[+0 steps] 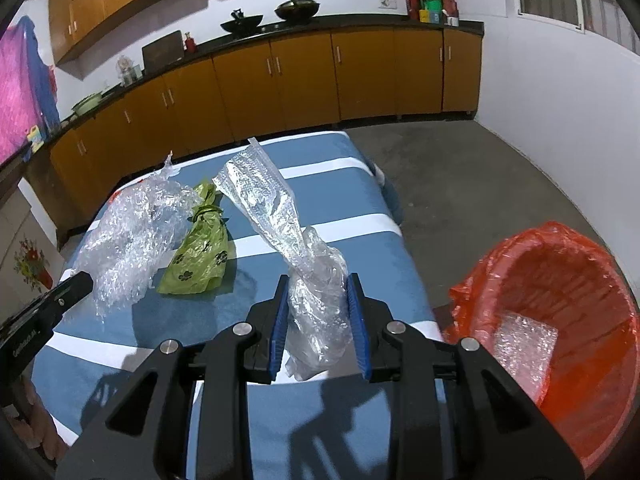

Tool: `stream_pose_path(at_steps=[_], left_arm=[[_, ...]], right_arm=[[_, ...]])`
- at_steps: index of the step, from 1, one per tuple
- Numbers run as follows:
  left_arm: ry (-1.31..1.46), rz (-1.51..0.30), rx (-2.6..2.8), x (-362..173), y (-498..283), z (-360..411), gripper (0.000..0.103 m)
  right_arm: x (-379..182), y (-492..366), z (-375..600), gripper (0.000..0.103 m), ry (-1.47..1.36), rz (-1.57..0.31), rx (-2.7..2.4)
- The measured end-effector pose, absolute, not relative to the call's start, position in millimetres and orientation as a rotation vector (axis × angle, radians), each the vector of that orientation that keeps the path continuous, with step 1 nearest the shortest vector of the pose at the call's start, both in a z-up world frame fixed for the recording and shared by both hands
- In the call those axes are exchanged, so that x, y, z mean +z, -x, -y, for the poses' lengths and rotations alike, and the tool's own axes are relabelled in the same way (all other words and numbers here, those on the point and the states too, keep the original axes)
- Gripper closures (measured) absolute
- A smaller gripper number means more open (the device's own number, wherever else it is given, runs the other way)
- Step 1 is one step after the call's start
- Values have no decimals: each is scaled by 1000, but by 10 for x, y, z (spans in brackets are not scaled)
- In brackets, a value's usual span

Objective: Collect trash
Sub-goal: 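Carry the bubble wrap to the basket with left tool while right carries clear bag, open both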

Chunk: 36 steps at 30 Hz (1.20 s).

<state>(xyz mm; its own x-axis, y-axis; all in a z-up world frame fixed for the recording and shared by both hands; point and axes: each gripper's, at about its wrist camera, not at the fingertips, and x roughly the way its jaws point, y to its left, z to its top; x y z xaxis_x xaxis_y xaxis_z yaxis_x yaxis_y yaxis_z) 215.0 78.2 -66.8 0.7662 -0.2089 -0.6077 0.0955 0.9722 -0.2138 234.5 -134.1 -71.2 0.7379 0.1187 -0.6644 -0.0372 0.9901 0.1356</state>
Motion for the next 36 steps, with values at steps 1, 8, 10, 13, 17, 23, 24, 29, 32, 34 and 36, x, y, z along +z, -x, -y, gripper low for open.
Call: stream_pose_path(at_steps=[1, 8, 10, 13, 17, 23, 24, 29, 32, 34, 36], left_arm=[[171, -674, -176, -642, -2129, -753, 93], [154, -649, -224, -517, -2028, -554, 93], [150, -645, -239, -499, -2009, -488, 93], [142, -641, -264, -473, -1979, -381, 93], [132, -634, -300, -451, -1949, -231, 93], [115, -630, -362, -426, -1934, 34, 93], [114, -630, -371, -424, -1932, 66, 93], [101, -633, -436, -415, -1923, 361, 93], [89, -635, -479, -417, -1924, 547, 93], [83, -637, -507, -413, -1921, 689, 93], [78, -642, -535, -424, -1914, 817, 93]], right_arm=[[-698, -2320, 1371, 74, -119, -732, 80], [-615, -2138, 1555, 74, -126, -695, 32], [-590, -2087, 1623, 74, -130, -687, 19], [-557, -2001, 1748, 74, -140, -673, -5], [-508, -1897, 1902, 74, -144, -657, -41], [-453, -1709, 2166, 74, -161, -631, -104], [-447, -1670, 2229, 74, -168, -627, -117], [-432, -1515, 2483, 74, -200, -616, -174], [-429, -1439, 2632, 74, -218, -612, -208], [-434, -1393, 2718, 74, -228, -611, -226], [-437, -1339, 2809, 74, -240, -609, -249]])
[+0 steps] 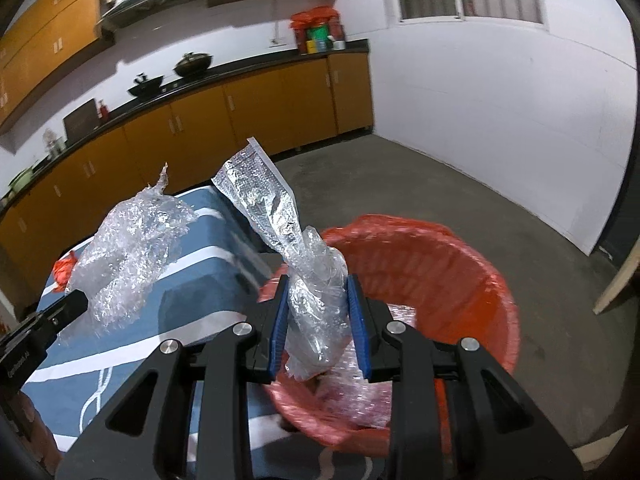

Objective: Collect trash
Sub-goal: 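Carry the bubble wrap to the basket with left tool while right carries clear bag, open both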

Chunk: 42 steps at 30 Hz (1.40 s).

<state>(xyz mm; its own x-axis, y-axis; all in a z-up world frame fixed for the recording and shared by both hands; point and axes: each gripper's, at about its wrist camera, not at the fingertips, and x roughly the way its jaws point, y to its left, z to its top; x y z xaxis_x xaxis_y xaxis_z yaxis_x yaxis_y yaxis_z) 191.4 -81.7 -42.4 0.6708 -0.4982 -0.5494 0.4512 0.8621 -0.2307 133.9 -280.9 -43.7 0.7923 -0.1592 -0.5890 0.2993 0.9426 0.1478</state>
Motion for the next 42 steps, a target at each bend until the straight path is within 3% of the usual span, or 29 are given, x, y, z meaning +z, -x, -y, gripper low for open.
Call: stream_pose_path(at_steps=[16, 32, 37, 42], left_arm=[[55, -694, -728, -571, -1918, 1717, 93], [38, -773, -809, -815, -2098, 2145, 92], [44, -794, -816, -884, -2143, 2148, 85], [62, -795, -796, -909, -2161, 2056, 63]], right_arm=[[-402, -1092, 3371, 74, -335, -574, -368], [-494, -1201, 3554, 74, -371, -570, -402], [-522, -1213, 3612, 67, -397, -575, -394], [-550, -1190, 3619, 52, -405, -575, -393]])
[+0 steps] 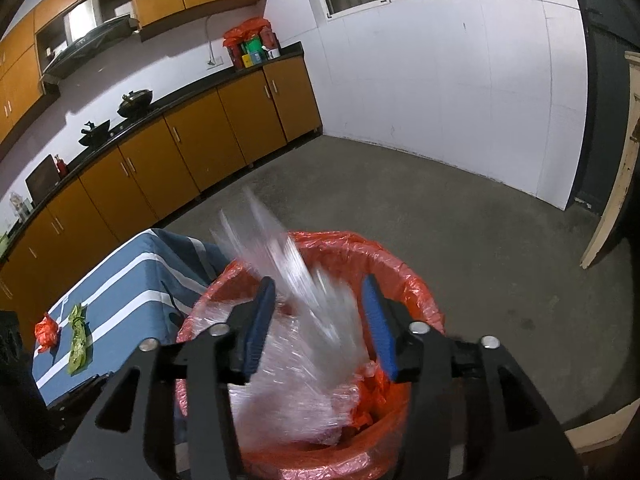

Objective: Collect trash
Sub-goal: 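Carry the bubble wrap to the basket with left tool while right carries clear bag, open both, then return both tools to the table and grasp the yellow-green bag with the right tool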

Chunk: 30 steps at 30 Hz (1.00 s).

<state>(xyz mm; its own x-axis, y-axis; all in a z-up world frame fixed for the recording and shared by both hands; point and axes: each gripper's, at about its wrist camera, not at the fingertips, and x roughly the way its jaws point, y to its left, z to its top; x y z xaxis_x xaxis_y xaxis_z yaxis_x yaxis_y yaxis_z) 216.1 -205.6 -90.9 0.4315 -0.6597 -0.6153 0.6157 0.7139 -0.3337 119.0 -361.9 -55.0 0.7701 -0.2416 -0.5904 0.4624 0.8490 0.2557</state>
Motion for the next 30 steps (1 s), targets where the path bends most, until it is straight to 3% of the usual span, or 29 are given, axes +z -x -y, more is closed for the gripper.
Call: stream_pose_path(at_steps=[7, 12, 15, 21, 24, 30], left_arm=[[106, -781, -739, -898, -2206, 1826, 47], [75, -722, -648, -843, -2165, 1611, 28], [45, -691, -597, -813, -2144, 1485, 22], [9, -638, -416, -788, -2189, 980, 12], [11, -638, -302, -805, -2247, 691, 8], [23, -661, -74, -881, -2366, -34, 4]], right_arm=[[-554, -1189, 3594, 46, -406, -581, -407], [-548, -1213, 3497, 41, -347, -589, -409], [-548, -1244, 3421, 37, -330, -584, -390], [-508, -1364, 3156, 7, -270, -555, -361], [-466, -1462, 2936, 2, -202, -544, -335], [-399, -1768, 2358, 2, -88, -562, -216]])
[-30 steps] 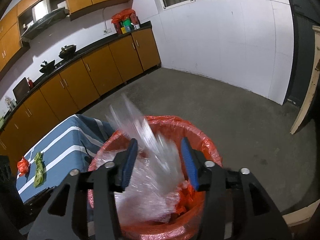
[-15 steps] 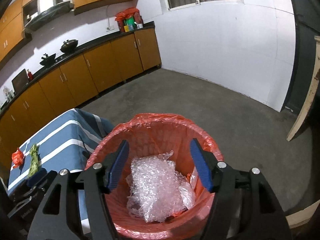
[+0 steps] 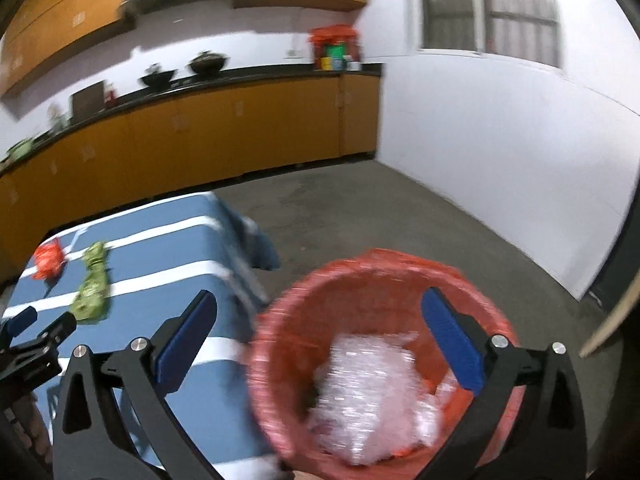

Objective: Collect trash
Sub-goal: 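Return both tools to the table and grasp the yellow-green bag with the right tool, then grasp the red bag with the left tool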

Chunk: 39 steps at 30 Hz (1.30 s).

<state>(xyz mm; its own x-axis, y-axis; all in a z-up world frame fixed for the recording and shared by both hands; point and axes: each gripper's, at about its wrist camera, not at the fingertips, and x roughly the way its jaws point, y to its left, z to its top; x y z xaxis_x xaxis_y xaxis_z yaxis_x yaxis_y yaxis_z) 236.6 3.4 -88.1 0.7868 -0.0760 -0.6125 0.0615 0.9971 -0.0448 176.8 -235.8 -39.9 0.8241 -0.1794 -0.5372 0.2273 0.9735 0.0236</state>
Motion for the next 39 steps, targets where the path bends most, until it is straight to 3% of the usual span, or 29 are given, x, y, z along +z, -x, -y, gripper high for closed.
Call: stream_pose_path(at_steps=[12, 25, 31, 37, 39], left_arm=[[138, -613, 239, -888, -2458, -1609, 4], [204, -634, 292, -976, -2732, -2259, 4], [229, -657, 274, -979, -2976, -2309, 4], [214, -644, 231, -900, -3253, -2147, 4], [214, -640, 211, -869, -3360, -2104, 4]], right_arm=[[-505, -2631, 1034, 2, -60, -603, 85], [-1018, -3578, 13, 3, 67, -758, 166], [-1200, -3750, -42, 29, 56, -859, 196], [-1224, -3655, 67, 67, 57, -893, 224], [-1223, -3569, 139, 71, 76, -891, 221]])
